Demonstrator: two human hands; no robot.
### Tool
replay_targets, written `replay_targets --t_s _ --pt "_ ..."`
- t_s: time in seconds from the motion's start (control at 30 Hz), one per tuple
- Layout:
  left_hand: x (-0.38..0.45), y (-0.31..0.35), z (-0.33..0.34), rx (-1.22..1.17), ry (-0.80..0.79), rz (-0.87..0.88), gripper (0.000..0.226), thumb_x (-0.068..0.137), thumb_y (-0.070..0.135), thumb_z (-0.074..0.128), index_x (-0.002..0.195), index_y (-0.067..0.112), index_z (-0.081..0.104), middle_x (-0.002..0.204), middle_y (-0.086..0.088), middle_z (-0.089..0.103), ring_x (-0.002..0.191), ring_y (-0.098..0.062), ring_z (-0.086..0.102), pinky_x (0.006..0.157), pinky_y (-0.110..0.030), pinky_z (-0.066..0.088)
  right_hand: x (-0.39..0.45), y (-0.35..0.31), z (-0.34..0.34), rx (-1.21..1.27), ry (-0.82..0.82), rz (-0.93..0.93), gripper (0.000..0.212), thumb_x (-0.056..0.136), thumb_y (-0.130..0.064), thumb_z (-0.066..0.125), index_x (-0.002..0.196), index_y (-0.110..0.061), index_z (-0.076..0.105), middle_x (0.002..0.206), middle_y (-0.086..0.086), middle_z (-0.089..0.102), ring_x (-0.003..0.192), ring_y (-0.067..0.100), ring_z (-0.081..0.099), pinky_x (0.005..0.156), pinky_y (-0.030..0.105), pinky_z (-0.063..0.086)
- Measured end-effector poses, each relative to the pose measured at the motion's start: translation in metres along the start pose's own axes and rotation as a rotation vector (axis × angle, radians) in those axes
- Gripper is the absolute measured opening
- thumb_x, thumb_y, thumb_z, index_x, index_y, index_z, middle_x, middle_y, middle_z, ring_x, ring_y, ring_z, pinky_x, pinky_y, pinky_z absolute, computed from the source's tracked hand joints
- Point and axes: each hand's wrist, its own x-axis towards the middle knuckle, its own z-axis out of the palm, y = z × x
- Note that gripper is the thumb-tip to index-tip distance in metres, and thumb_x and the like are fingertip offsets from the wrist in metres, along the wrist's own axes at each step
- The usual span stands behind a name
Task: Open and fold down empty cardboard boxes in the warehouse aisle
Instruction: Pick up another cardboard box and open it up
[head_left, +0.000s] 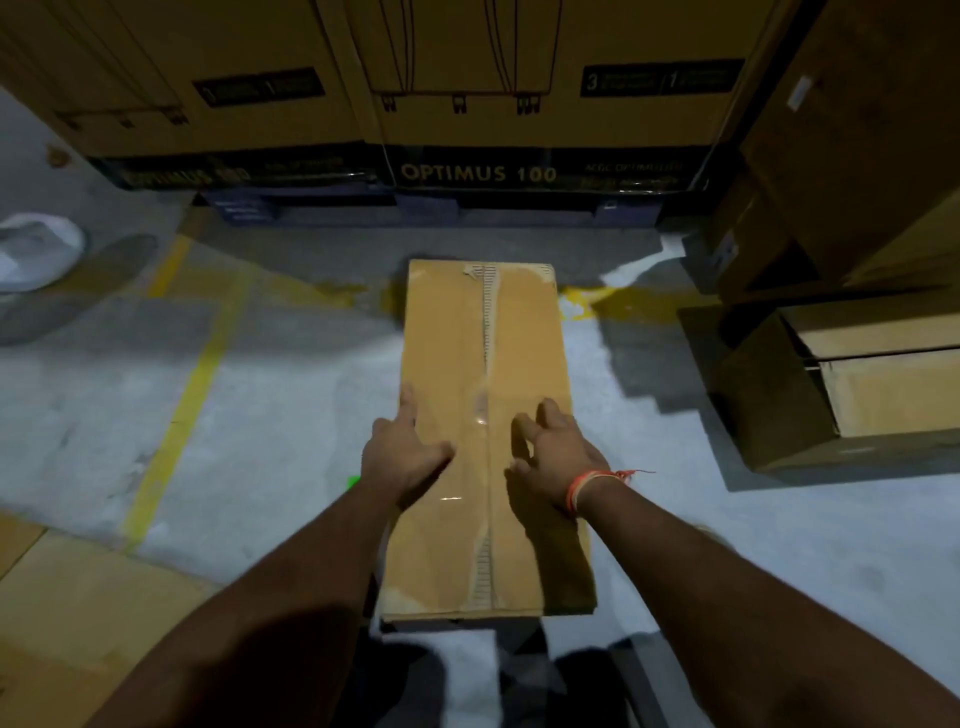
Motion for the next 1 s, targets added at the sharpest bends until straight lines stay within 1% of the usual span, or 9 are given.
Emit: replay_targets --t_s 0.1,0.2,0.37,0.47,0.53,0.67,0.83,0.9,1.0 --pt "-0.005 0.024 -0.006 -0.425 0.105 0.024 0.08 0.1 0.046 0.057 0.163 0.032 0.009 0.105 -0.004 0.075 0.098 -0.027 0.072 0.096 -0.042 0.055 -0.007 -0.018 -0.012 0.175 0.158 -0.035 0.07 0.1 -0.054 0.041 0.158 -0.021 0.019 0.16 0.014 0.028 0.145 0.035 0.03 0.117 0.048 0.033" --pt "-0.015 0.043 0.005 -0.485 0.052 0.009 0.062 0.104 0.04 0.053 0.158 0.02 0.032 0.12 0.003 0.067 0.111 -0.022 0.066 0.096 -0.029 0.047 -0.017 -0.016 -0.024 0.282 0.282 0.043 0.082 0.096 -0.066 0.036 0.16 -0.021 0.011 0.158 0.014 0.031 0.143 0.035 0.033 0.115 0.047 0.035" --pt "-0.01 0.04 0.053 -0.433 -0.065 -0.327 0.085 0.087 0.057 0.07 0.147 0.005 0.038 0.144 -0.021 0.048 0.129 -0.041 0.051 0.1 -0.042 0.049 -0.037 0.036 -0.026 0.239 0.17 0.278 0.104 0.087 -0.048 0.067 0.156 -0.043 -0.011 0.164 0.017 0.002 0.148 0.043 0.02 0.116 0.053 0.034" --pt "-0.009 0.048 0.078 -0.679 -0.323 -0.313 0.085 0.077 0.055 0.081 0.139 0.003 0.054 0.122 -0.017 0.07 0.109 -0.035 0.07 0.097 -0.044 0.054 -0.038 0.067 -0.03 0.229 0.136 0.334 0.11 0.084 -0.039 0.073 0.152 -0.054 -0.012 0.163 0.017 -0.002 0.144 0.044 0.025 0.115 0.052 0.035" --pt "-0.006 0.056 0.091 -0.758 -0.372 -0.261 0.073 0.071 0.052 0.086 0.126 0.009 0.065 0.108 -0.013 0.076 0.095 -0.032 0.074 0.091 -0.051 0.059 -0.034 0.084 -0.033 0.291 0.121 0.343 0.113 0.08 -0.037 0.076 0.15 -0.058 -0.01 0.159 0.013 0.005 0.138 0.042 0.033 0.113 0.053 0.04" --pt "-0.011 0.085 0.085 -0.763 -0.238 -0.273 0.087 0.048 0.058 0.085 0.118 0.011 0.064 0.102 -0.009 0.075 0.09 -0.031 0.073 0.084 -0.048 0.061 -0.028 0.101 -0.042 0.416 0.169 0.327 0.115 0.074 -0.039 0.081 0.152 -0.056 -0.002 0.152 0.01 0.018 0.131 0.04 0.045 0.11 0.049 0.045" --pt "-0.039 0.115 0.015 -0.393 0.153 -0.337 0.063 0.071 0.053 0.066 0.118 0.014 0.051 0.105 -0.009 0.067 0.084 -0.034 0.068 0.06 -0.03 0.053 -0.013 0.084 -0.044 0.658 0.124 0.169 0.112 0.072 -0.057 0.083 0.156 -0.051 0.009 0.148 0.003 0.03 0.129 0.027 0.049 0.115 0.042 0.037" --pt "-0.051 0.116 -0.016 -0.267 0.221 -0.274 0.066 0.072 0.058 0.062 0.121 0.016 0.05 0.112 -0.01 0.066 0.094 -0.036 0.066 0.073 -0.035 0.054 0.0 0.076 -0.037 0.811 0.079 0.132 0.109 0.066 -0.076 0.075 0.152 -0.058 0.011 0.153 0.0 0.035 0.136 0.024 0.045 0.118 0.048 0.033" --pt "-0.064 0.113 -0.037 -0.204 0.193 -0.033 0.061 0.077 0.062 0.064 0.124 0.025 0.056 0.116 0.0 0.066 0.107 -0.031 0.063 0.084 -0.036 0.05 0.021 0.073 -0.031 0.84 0.049 0.191 0.101 0.076 -0.091 0.041 0.158 -0.034 0.027 0.162 0.004 0.031 0.147 0.025 0.032 0.123 0.046 0.023"
